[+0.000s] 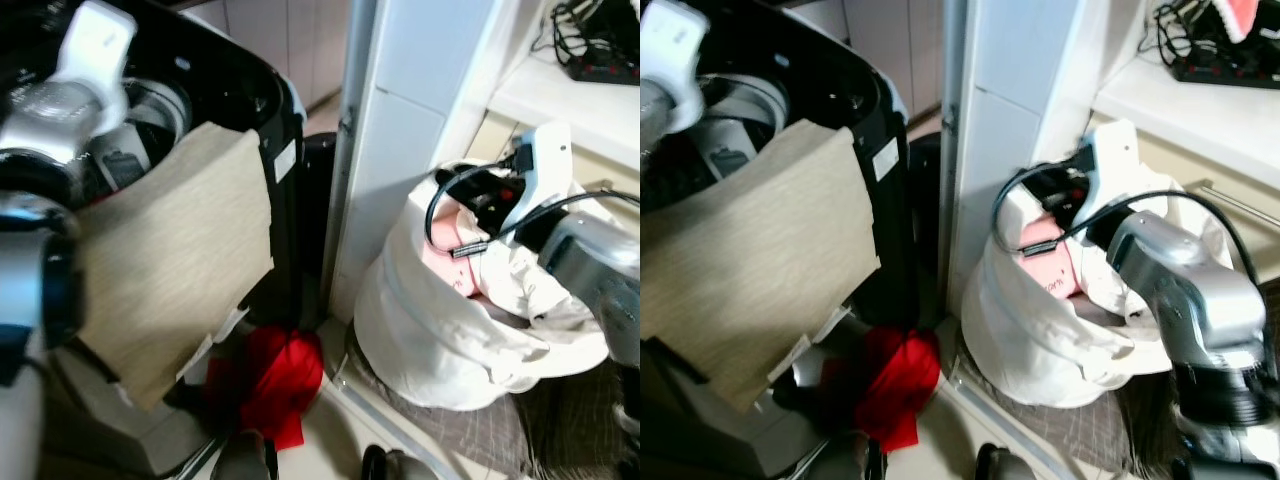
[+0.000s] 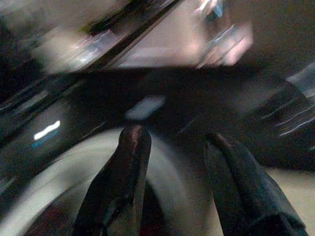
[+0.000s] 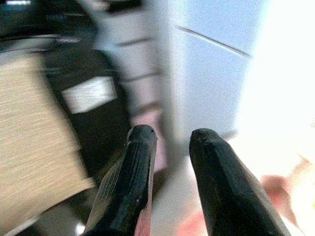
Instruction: Clothes washing
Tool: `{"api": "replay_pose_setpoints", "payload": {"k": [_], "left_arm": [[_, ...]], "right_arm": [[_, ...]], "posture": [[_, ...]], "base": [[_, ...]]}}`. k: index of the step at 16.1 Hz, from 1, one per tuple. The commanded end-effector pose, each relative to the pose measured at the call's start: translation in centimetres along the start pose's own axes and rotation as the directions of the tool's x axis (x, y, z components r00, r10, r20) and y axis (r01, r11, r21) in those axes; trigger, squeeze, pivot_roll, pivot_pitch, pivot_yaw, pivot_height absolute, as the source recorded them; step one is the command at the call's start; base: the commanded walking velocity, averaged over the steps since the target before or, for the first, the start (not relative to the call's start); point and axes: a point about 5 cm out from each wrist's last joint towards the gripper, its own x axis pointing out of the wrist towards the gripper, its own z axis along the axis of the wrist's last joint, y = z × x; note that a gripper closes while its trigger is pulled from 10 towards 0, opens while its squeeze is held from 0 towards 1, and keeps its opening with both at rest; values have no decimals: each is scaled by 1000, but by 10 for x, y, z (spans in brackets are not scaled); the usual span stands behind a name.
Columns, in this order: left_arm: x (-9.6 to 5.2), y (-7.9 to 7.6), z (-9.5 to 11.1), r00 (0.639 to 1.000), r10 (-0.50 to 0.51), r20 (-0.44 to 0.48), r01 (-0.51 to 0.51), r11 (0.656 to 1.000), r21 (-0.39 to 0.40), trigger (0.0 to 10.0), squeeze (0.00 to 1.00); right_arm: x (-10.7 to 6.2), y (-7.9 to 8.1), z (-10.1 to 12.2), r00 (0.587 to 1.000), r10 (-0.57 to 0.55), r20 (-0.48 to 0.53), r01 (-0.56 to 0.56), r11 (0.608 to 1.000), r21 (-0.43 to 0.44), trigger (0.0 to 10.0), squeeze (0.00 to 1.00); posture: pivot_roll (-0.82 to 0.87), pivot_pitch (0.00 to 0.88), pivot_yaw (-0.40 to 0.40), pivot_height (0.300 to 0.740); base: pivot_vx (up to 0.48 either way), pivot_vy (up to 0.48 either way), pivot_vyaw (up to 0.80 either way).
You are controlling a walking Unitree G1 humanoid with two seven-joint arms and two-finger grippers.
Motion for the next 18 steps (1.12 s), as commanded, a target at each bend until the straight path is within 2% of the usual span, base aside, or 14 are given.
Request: {"api": "replay_pose_setpoints", "payload": {"k": [1,2,3,4,5,6,8,9,12,13,14,15,16,18], "left_arm": [[5,-23,21,971,-170,170,187,978,-93,10000,0],[6,-31,23,951,-220,216,246,964,-100,10000,0],[5,-51,26,895,-328,301,372,923,-100,10000,0],[2,-65,24,861,-393,323,443,891,-98,10000,0],[-4,-85,16,813,-481,328,523,851,-47,10000,0],[-10,-97,13,782,-523,340,567,823,-38,10000,0],[-33,-123,5,687,-625,371,677,736,-14,10000,0],[-41,-128,5,658,-651,379,704,710,-2,10000,0],[-79,-144,9,553,-727,406,781,623,51,10000,0],[-85,-146,9,540,-745,392,788,611,76,10000,0],[-91,-149,6,544,-763,349,779,614,128,10000,0],[-97,-149,4,571,-757,317,759,634,148,10000,0],[-100,-145,10,589,-740,324,745,653,137,10000,0],[-104,-143,15,586,-742,324,746,651,142,10000,0]], "right_arm": [[3,-27,-8,986,-164,-17,164,987,0,10000,1000],[5,-33,-12,980,-198,-32,197,980,-12,10000,1000],[9,-48,-23,961,-271,-58,270,963,-17,10000,1000],[11,-60,-32,939,-336,-76,335,942,-17,10000,1000],[13,-75,-44,911,-398,-106,401,916,5,10000,1000],[14,-81,-51,900,-418,-121,422,906,11,10000,1000],[17,-92,-64,884,-444,-145,450,893,13,10000,1000],[18,-93,-68,880,-447,-159,453,891,4,10000,1000],[17,-99,-84,863,-462,-207,472,882,2,10000,1000],[16,-100,-86,857,-469,-213,481,876,5,10000,1000],[15,-102,-89,847,-483,-222,495,869,-3,10000,1000],[12,-105,-94,826,-512,-235,520,854,-29,10000,1000],[10,-106,-96,813,-531,-240,539,842,-36,10000,1000],[10,-107,-97,808,-539,-239,548,836,-34,10000,1000]], "posture": [[-87,110,28,740],[-87,110,28,740],[-81,125,28,740],[-71,144,30,740],[-63,158,32,740],[-58,166,36,740],[-38,194,42,740],[-26,209,46,740],[16,247,48,740],[38,263,51,740],[59,278,55,740],[78,290,60,740],[111,315,71,740],[126,323,77,740]], "base": [[0,0,0],[0,0,0],[0,0,0],[0,0,0],[0,0,0],[0,0,0],[0,0,0],[0,0,0],[0,0,0],[0,0,0],[0,0,0],[0,0,0],[0,0,0],[0,0,0]]}}
